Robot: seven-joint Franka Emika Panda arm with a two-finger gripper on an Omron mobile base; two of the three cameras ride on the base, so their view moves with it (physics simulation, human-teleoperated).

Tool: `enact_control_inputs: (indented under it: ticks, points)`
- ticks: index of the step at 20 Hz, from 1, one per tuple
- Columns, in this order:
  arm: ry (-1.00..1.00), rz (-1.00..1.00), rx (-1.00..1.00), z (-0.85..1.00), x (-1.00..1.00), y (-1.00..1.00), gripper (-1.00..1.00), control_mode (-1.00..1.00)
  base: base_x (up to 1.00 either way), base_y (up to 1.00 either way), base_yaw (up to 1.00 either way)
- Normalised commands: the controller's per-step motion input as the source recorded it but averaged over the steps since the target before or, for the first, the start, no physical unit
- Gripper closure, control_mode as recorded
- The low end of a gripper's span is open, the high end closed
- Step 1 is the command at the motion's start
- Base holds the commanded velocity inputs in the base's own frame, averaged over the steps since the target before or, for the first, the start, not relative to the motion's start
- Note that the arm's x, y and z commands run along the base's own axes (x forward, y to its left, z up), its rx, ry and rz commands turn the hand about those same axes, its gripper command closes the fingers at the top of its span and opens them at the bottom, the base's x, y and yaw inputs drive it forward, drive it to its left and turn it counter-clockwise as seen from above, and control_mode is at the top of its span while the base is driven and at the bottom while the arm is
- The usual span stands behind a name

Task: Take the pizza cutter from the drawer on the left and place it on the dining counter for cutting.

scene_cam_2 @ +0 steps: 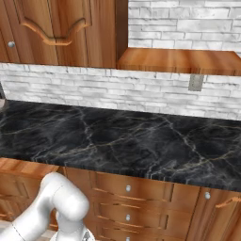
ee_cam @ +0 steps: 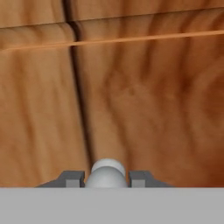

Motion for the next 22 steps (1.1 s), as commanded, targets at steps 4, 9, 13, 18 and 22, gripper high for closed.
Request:
enact_control_inputs:
  ticks: [4, 9, 13, 18, 22]
  points:
    - [-0.04, 0.00, 0.00, -0.03, -0.81, 0.00, 1.00, -1.00, 0.00, 0.00, 0.00]
    - [-0.04, 0.00, 0.00, -0.03, -0.81, 0.00, 1.00, -1.00, 0.00, 0.00, 0.00]
    - [-0.04, 0.00, 0.00, -0.04, -0.84, 0.00, 1.00, -1.00, 0.00, 0.00, 0.00]
    - [-0.01, 0.00, 0.00, -0.03, -0.79, 0.00, 1.00, -1.00, 0.00, 0.00, 0.00]
    - [0.00, 0.00, 0.00, -0.06, -0.76, 0.00, 1.00, -1.00, 0.00, 0.00, 0.00]
